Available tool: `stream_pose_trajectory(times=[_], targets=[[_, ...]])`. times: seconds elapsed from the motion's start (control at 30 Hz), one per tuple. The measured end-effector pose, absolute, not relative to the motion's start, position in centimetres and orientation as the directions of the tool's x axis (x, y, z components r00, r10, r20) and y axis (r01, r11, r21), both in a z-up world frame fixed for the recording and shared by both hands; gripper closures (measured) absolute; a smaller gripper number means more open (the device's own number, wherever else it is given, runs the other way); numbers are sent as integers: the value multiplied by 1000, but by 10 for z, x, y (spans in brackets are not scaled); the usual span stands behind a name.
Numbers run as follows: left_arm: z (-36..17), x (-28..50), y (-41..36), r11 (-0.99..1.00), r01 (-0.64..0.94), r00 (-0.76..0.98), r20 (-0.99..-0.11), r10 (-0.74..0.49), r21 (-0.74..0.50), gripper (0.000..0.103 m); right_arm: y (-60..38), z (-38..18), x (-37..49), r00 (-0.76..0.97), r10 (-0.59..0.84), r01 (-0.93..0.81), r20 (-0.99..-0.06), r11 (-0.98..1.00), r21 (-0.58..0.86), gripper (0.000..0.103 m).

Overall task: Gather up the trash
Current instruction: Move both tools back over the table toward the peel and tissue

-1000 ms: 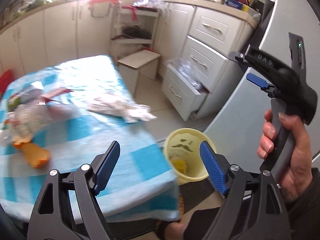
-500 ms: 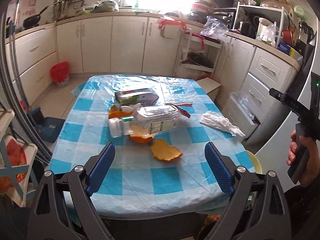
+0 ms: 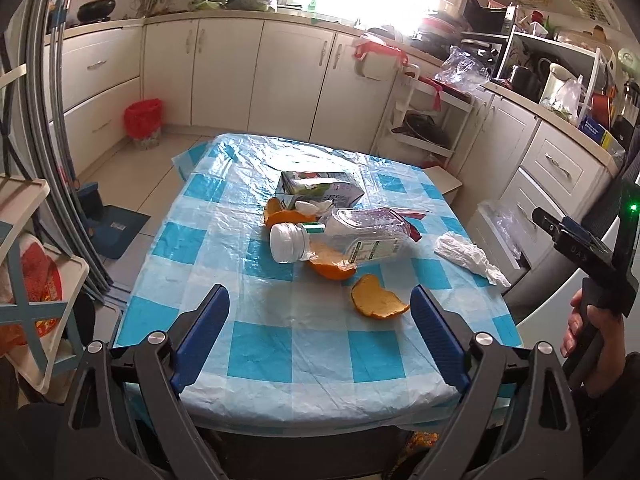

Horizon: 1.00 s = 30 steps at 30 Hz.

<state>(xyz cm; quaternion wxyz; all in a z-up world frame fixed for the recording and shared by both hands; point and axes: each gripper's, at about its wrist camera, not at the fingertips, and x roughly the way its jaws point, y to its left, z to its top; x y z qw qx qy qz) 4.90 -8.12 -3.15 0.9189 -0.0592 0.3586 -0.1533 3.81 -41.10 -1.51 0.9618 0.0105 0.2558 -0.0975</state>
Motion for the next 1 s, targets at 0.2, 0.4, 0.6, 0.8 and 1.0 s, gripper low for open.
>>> stream_pose_trajectory(times=[0.2,0.4,0.6,0.8,1.0], targets=[[-33,47,-86,946,249,696,-641,-324,-208,15,-410,-18,37,847,-181,191,-500,981,-32,12],[-36,49,-86,949,232,691,-651,-314,-211,14,-412,-17,36,848,-176,192,-501,981,-19,12],[-40,51,-84,954,221,686,-662,-301,-205,14,-410,-22,39,836,-157,167,-526,986,-28,11],[-47,56,-77,954,192,670,-679,-300,-232,14,-402,-34,48,806,-113,109,-581,993,-41,10],[-56,59,-85,952,200,640,-705,-305,-230,14,-392,-52,63,751,-150,93,-643,988,-123,10]])
